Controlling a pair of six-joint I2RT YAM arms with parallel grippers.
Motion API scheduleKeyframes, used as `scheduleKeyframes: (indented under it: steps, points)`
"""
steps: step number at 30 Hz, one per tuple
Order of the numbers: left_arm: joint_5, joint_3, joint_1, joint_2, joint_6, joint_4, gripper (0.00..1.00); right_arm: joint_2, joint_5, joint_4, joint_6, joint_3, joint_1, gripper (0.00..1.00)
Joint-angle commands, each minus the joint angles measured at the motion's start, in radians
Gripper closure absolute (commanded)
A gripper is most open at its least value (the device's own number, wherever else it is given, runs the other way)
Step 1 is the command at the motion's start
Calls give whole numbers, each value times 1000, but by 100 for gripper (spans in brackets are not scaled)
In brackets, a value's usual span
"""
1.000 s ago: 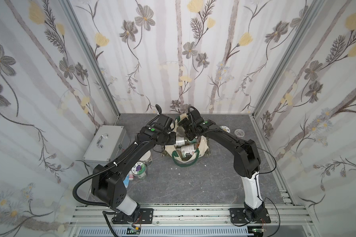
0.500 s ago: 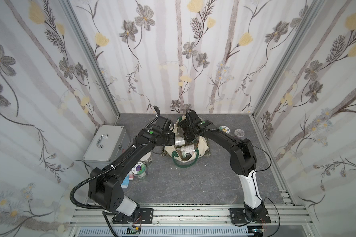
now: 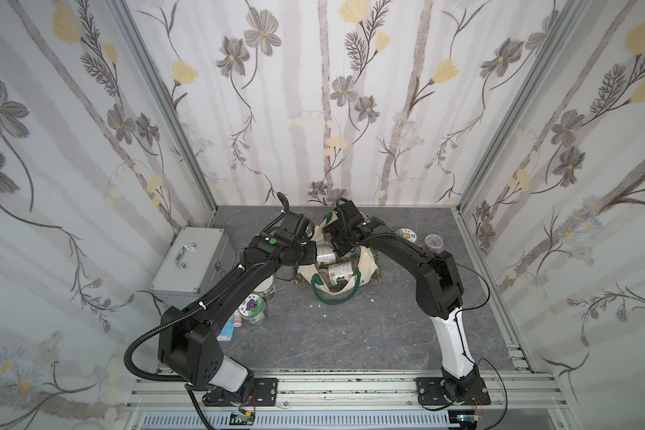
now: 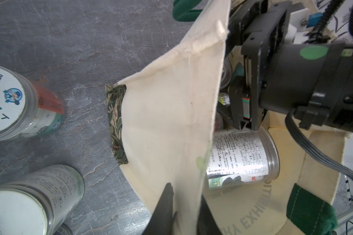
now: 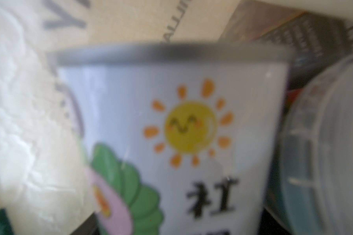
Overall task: Take out the seed jars from the canvas bag
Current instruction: Pick up the seed jar from the canvas bag.
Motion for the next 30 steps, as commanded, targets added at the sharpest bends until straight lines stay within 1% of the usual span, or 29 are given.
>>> scheduleKeyframes:
  steps: [1, 8, 11, 13, 14, 15, 17, 20, 23, 25, 29, 30]
  points:
    - [4, -2, 0, -8, -10, -30, 81, -10, 119, -100, -54, -3, 3, 31]
    - [-3, -3, 1, -11, -16, -26, 81, -76, 172, -105, -231, 7, 49, 32]
    - [-3, -8, 1, -14, -24, -21, 80, -111, 224, -113, -331, 1, 91, 33]
    - [2, -13, 4, -18, -30, -12, 79, -146, 251, -84, -407, -21, 121, 35]
    - [7, -16, 5, -18, -33, -8, 79, -162, 270, -75, -438, -34, 152, 36]
    - [16, -19, 10, -21, -41, -4, 78, -183, 299, -69, -474, -47, 174, 39]
    - [37, -28, 18, -28, -54, 10, 76, -225, 357, -41, -552, -89, 204, 41]
    - [82, -50, 34, -54, -81, 42, 71, -315, 424, 65, -658, -229, 238, 42]
    - [134, -65, 49, -85, -106, 74, 65, -428, 457, 230, -746, -428, 250, 43]
    - [157, -69, 56, -106, -118, 79, 57, -499, 465, 338, -797, -553, 250, 44]
    - [217, -87, 76, -158, -151, 97, 44, -610, 460, 518, -912, -725, 252, 45]
    - [240, -92, 84, -172, -162, 105, 40, -641, 451, 572, -941, -770, 252, 44]
